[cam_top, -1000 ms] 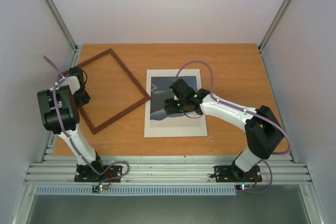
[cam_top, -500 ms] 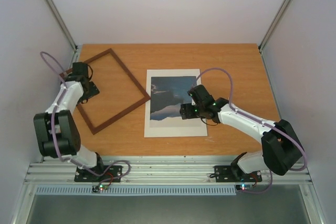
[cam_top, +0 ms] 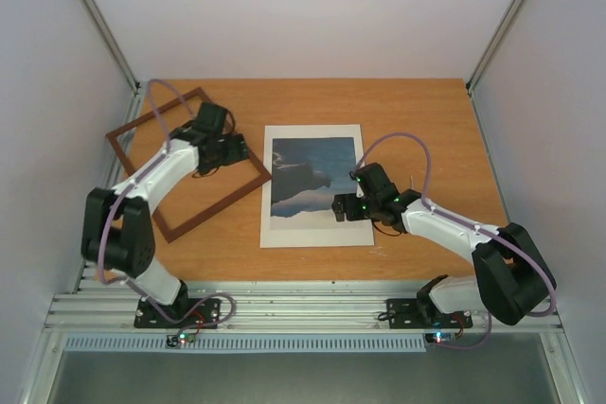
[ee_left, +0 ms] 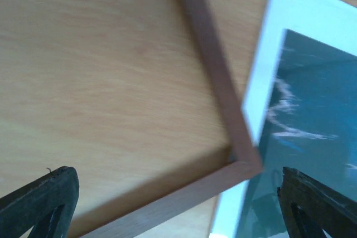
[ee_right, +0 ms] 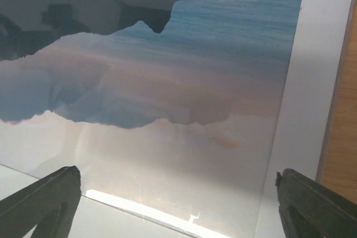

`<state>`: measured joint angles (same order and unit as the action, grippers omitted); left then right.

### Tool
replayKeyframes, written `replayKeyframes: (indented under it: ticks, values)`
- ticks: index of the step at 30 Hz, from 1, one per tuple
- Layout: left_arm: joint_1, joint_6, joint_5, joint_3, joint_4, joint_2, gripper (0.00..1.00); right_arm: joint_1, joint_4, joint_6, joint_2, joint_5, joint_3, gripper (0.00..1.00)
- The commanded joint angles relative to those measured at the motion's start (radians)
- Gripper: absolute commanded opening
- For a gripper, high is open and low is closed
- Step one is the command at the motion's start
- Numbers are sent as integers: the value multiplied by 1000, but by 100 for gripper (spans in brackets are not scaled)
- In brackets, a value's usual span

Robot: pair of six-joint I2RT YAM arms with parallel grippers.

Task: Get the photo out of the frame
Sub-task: Move the photo frame item to the center of the board.

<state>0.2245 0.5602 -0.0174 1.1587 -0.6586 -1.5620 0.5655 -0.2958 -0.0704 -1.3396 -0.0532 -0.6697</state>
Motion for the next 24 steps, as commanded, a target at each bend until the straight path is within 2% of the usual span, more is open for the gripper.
replayKeyframes:
  ticks: [1,6,13,24]
  values:
    - [101,49,21,152,84,-134,98,-4,48,-9,29,45,10,98]
    - [148,69,20,304,95,-295,98,-4,53,1,33,84,15,98]
    - [157,62,40,515,49,-498,99,-4,49,0,27,108,9,99]
    - [159,79,113,520,47,-606,98,-4,43,-2,13,129,3,98]
